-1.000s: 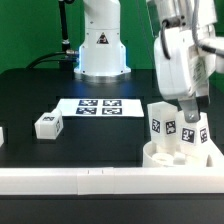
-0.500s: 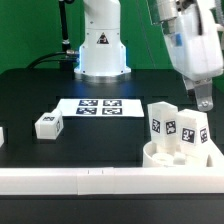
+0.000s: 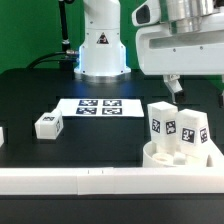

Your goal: Assemble stool

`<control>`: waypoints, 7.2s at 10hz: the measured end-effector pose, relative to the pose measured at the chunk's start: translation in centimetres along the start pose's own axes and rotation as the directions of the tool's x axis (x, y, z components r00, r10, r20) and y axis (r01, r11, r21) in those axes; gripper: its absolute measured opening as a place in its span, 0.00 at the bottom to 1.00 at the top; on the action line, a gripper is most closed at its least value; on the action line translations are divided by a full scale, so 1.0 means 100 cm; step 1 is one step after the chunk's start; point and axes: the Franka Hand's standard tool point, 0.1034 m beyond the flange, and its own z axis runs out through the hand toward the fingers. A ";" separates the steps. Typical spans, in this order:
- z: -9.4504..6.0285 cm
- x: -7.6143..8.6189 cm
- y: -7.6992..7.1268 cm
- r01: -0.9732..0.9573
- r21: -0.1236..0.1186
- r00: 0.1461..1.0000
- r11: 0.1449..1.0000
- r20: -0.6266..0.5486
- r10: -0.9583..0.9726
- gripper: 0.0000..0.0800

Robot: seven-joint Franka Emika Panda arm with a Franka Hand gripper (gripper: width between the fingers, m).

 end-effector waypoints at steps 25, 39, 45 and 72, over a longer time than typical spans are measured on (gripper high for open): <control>0.036 -0.008 0.022 0.940 -0.079 0.339 0.331 0.118 -0.933 0.42; 0.035 -0.013 0.012 -0.479 0.086 0.871 0.873 -0.076 0.486 0.42; 0.033 -0.004 0.017 -0.912 0.238 0.364 0.333 0.098 0.926 0.42; -0.031 0.128 0.142 -0.832 0.387 0.399 0.397 -0.080 0.914 0.81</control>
Offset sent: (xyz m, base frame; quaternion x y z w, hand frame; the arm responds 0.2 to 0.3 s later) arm -0.0024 0.0000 -0.0060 -0.0310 -0.0384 -0.4738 0.8793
